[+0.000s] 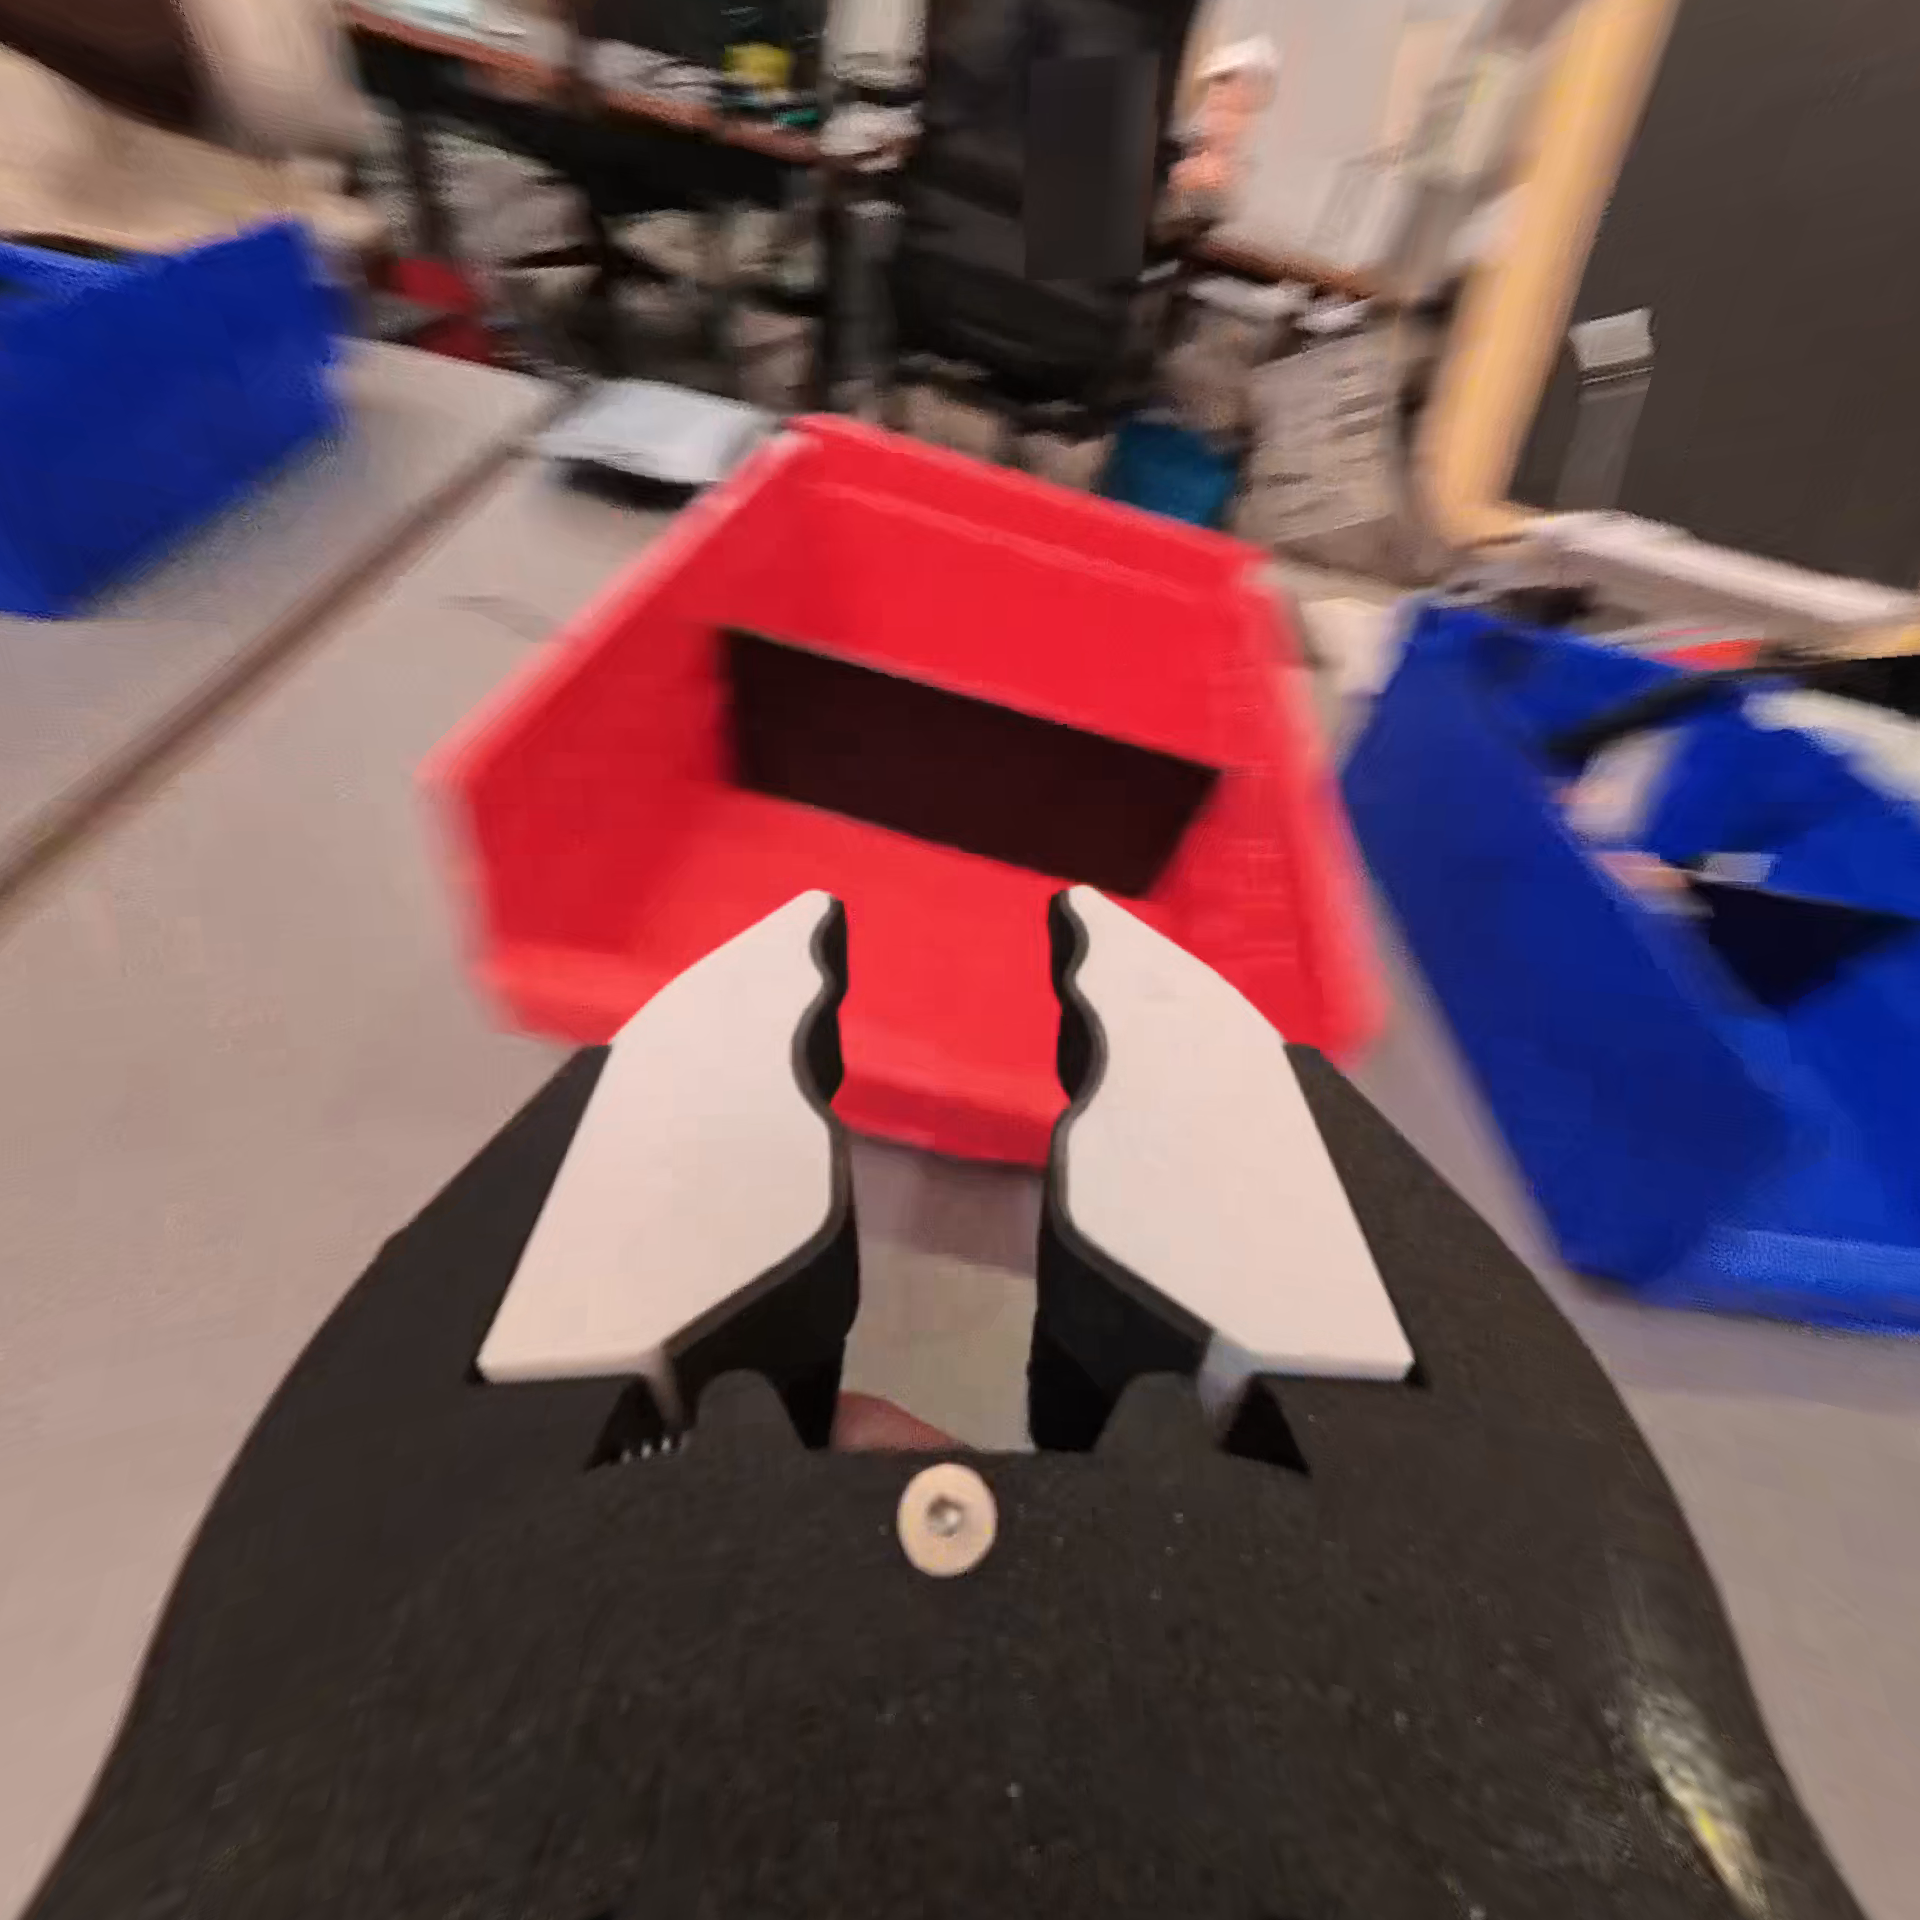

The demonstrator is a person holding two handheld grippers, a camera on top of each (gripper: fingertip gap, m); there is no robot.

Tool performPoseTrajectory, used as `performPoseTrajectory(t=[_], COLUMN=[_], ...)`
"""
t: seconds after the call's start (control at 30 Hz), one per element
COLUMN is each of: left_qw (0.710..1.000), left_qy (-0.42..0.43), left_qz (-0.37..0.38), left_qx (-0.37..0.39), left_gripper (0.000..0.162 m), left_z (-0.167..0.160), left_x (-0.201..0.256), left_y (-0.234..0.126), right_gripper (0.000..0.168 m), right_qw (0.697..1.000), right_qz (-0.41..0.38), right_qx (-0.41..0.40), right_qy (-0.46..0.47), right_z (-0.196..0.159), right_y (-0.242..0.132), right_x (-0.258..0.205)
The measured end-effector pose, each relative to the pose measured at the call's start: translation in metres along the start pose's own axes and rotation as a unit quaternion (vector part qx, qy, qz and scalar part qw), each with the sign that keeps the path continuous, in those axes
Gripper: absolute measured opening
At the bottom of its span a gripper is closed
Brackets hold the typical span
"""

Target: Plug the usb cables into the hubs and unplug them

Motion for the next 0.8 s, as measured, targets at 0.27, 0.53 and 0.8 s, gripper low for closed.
performPoseTrajectory(t=[0.27, 0.53, 0.8], left_qw=[0.996, 0.997, 0.996], left_qy=[0.036, 0.033, 0.047], left_qz=[0.006, -0.024, 0.046], left_qx=[-0.086, -0.059, -0.056], left_gripper=[0.040, 0.003, 0.007], left_z=[-0.015, -0.029, -0.040], left_x=[-0.096, -0.083, -0.053], left_y=[0.061, 0.047, -0.045], right_gripper=[0.029, 0.041, 0.065], right_qw=[0.944, 0.949, 0.989], right_qz=[0.319, 0.289, 0.107], right_qx=[-0.071, -0.123, -0.099], right_qy=[0.042, 0.025, 0.031], right_z=[-0.029, -0.045, -0.039], right_y=[0.003, 0.049, 0.127], right_x=[-0.147, -0.203, -0.216])
Point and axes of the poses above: each gripper's, where its closed fingertips meet, y out along the fingers, z out of its top, x = y × z across the jaws, the point moved 5 cm from there along -y, back along the fingers, and after that the axes turned 14 degrees about x, right-handed, at the moved point
